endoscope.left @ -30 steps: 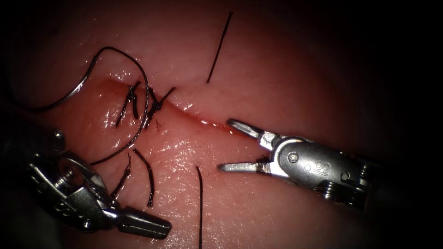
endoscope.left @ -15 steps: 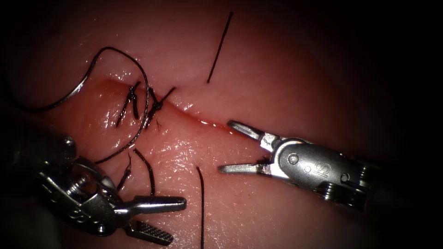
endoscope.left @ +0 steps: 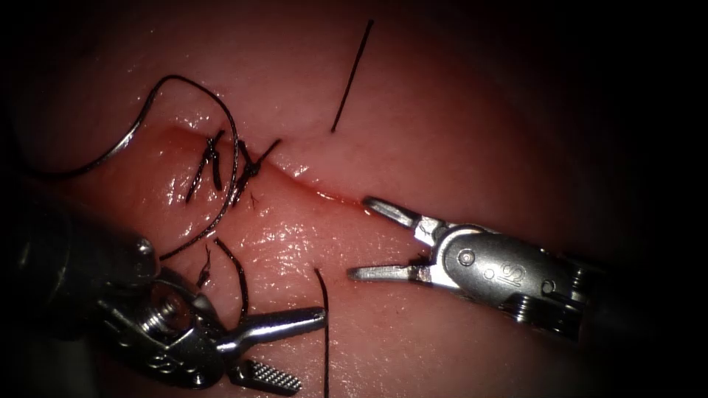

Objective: Wound Closure
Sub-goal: Grab the suture with the left gripper

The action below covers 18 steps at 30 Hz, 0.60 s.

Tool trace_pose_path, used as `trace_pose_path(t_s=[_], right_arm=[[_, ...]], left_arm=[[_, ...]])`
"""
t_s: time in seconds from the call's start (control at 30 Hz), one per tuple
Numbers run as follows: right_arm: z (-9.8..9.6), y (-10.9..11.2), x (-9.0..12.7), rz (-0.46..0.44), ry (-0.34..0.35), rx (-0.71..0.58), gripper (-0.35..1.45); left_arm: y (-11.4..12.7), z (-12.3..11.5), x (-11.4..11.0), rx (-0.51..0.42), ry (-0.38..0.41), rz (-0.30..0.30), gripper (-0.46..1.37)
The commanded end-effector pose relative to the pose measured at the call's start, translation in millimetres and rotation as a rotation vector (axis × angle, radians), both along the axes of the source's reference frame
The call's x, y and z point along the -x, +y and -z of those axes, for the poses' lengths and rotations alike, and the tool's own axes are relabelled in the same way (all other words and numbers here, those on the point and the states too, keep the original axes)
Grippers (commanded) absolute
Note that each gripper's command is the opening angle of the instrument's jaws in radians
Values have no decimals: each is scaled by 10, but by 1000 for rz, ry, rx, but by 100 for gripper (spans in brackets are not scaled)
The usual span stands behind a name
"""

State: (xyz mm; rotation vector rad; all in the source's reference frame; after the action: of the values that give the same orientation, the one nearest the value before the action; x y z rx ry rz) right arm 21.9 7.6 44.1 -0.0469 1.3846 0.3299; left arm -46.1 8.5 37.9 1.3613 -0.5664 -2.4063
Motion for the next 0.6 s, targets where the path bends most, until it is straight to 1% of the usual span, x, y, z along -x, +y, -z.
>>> trace_pose_path(t_s=[0.03,0.23,0.37,0.5,0.6], right_arm=[[0,-1,0,7,2,0,122],[4,-4,1,9,4,1,122],[6,-5,1,11,5,1,122],[6,-5,1,11,5,1,122],[5,-4,1,10,5,1,122]], left_arm=[[-1,-3,2,12,3,-7,48],[-10,-21,8,24,6,-12,48],[-16,-28,12,24,-2,-13,47],[-21,-28,21,17,-14,-19,47],[-24,-27,33,14,-23,-25,47]])
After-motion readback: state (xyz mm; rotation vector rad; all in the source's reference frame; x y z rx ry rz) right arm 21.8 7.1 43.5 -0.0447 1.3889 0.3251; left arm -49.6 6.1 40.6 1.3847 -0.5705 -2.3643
